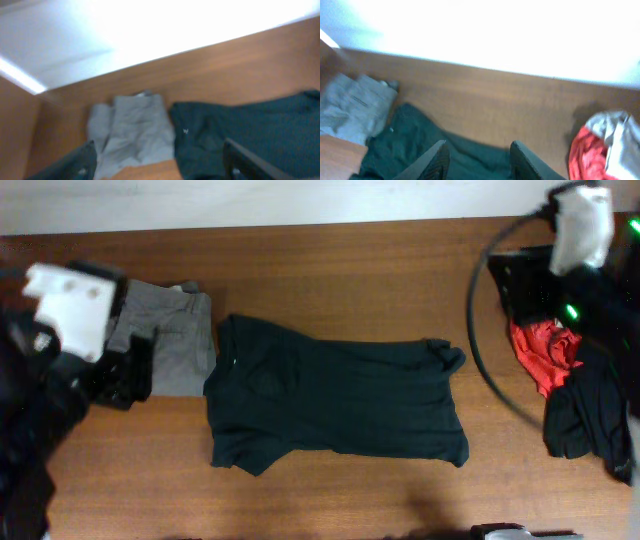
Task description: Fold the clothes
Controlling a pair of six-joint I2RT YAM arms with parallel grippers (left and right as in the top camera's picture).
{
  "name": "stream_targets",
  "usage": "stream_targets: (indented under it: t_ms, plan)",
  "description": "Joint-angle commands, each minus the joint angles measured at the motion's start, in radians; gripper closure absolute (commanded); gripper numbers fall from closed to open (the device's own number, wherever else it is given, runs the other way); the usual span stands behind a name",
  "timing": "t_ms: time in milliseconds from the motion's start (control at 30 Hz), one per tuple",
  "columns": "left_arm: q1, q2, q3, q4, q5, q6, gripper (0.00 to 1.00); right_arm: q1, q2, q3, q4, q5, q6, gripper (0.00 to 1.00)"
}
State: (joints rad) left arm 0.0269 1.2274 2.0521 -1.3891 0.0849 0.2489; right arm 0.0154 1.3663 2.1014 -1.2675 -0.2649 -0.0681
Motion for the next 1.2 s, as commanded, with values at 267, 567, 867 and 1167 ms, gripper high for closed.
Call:
stream_targets:
  t_ms: [267,567,867,1167]
  plan:
    - [0.002,0.112,-0.690,0.412,0.174,-0.219,0.01,0.011,0.016,-0.004,-0.070,0.008,0.086,0.01]
    - [-0.010,0.476,-0.776,0.513,0.370,-0.238,0.16,0.011,0.300,-0.005,-0.272,0.129,0.293,0.01]
    - [-0.092,0.655,-0.776,0.518,0.378,-0.347,0.23,0.013,0.500,-0.006,-0.290,0.203,0.425,0.07]
    - [-0.174,0.714,-0.776,0.517,0.240,-0.396,0.27,0.052,0.533,-0.037,-0.288,0.228,0.425,0.09]
